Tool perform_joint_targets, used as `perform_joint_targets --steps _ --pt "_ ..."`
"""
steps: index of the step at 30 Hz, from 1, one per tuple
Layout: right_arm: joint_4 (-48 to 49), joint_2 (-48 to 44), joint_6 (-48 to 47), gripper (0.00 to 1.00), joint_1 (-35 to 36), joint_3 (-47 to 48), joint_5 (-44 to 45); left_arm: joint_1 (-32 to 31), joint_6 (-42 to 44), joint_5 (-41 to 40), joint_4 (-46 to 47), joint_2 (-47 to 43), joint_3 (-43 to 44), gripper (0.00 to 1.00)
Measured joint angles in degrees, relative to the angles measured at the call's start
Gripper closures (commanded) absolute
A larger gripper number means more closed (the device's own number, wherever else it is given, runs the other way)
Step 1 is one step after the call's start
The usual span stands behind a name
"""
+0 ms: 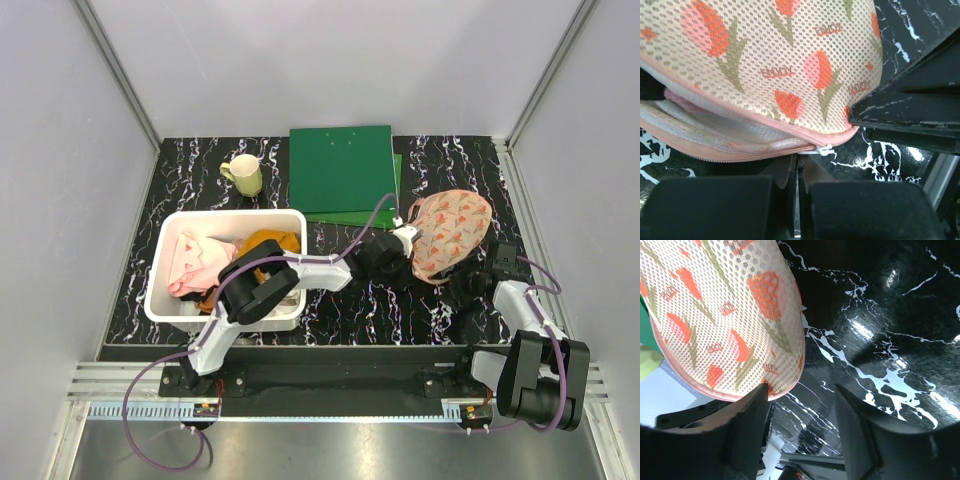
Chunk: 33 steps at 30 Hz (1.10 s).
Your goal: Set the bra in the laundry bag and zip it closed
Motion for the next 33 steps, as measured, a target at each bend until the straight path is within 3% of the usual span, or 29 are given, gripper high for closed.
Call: perform_joint_targets --steps 10,12,14,16,23,33 --pt "2.4 -1.2 4.1 0.39 0.0 -0.3 -0.3 -0.2 -1.7 4.1 6.5 -4.4 -9.0 1.00" --pt "3.6 -0.4 5.0 0.42 0.0 -0.4 -0.5 -0.3 -1.9 5.0 7.8 -5.0 -9.6 0.80" --pt "4.7 0.9 5.7 0.44 0.0 -0.6 -0.5 -0.1 -2.1 6.4 8.6 -5.5 -10.0 0.43" --pt "5.5 1.8 6.2 0.45 0.0 -0.9 -0.5 0.0 -2.7 7.5 9.9 -5.5 -10.0 0.37" --pt "7.2 3.0 7.0 0.47 0.0 -1.3 -1.5 2.7 -4.0 11.5 12.9 -5.4 -10.0 0.33" --pt "7.9 3.8 7.1 0.49 0.0 -1.2 -1.6 4.9 -10.6 18.9 19.1 -0.7 -8.4 0.43"
